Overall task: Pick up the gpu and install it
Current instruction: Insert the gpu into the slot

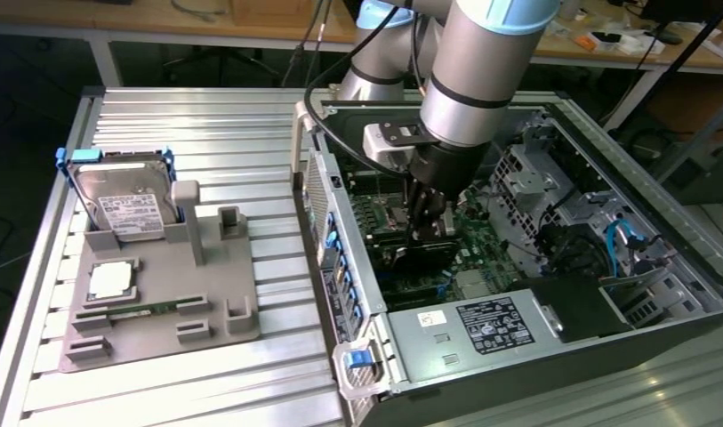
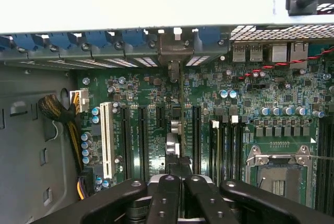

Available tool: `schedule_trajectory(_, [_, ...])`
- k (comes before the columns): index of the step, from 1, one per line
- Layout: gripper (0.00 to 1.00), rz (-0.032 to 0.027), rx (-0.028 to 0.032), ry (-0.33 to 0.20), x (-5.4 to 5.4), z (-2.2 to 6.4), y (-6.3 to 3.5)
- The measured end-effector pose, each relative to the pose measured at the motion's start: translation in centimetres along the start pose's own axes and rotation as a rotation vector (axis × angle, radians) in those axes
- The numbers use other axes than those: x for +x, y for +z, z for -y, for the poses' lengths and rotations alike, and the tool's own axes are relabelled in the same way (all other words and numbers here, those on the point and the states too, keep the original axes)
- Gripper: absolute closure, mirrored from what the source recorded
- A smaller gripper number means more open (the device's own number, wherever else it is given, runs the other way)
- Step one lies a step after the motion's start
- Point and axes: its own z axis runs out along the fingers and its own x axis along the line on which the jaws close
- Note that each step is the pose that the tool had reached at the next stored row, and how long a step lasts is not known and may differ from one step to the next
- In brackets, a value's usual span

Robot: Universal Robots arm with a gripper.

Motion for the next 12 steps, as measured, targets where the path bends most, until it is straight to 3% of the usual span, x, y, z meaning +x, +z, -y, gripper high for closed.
schedule_trajectory(12, [0.89,-0.0001,-0.0001,0.000,-0.03,-0.01,0.72])
